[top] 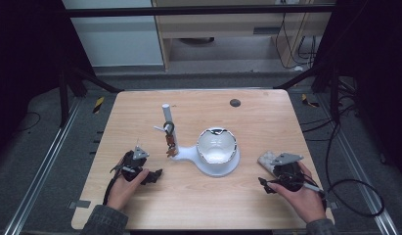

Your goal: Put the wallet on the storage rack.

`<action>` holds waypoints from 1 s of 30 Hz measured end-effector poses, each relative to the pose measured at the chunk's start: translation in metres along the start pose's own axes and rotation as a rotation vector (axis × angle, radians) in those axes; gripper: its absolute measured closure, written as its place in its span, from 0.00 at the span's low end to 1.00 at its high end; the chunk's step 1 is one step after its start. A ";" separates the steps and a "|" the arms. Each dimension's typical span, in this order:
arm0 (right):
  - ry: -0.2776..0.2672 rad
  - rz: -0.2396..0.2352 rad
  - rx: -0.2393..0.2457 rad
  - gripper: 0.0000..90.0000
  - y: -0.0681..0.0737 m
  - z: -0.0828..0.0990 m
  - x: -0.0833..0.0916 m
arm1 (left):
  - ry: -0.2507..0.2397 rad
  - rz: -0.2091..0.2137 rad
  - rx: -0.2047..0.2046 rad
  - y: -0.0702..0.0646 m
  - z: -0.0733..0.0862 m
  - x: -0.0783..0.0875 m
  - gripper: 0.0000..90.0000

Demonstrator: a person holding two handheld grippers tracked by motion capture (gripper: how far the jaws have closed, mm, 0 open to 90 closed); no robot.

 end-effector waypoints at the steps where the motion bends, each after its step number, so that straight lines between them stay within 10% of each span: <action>1: 0.014 0.004 -0.016 0.15 -0.005 0.000 0.002 | -0.004 0.002 0.000 0.001 0.001 -0.001 0.03; 30: 0.276 -0.075 -0.062 0.09 -0.049 -0.001 -0.024 | -0.042 0.003 -0.003 0.001 0.005 -0.001 0.00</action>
Point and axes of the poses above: each handheld gripper's, and its own axes: x roughly backward along the jaws, z roughly out of its underside, y roughly to its left, the point moved 2 cm from there along -x, roughly forward along the jaws, and after that the axes turned 1 degree about -x, right-handed, at the moved point
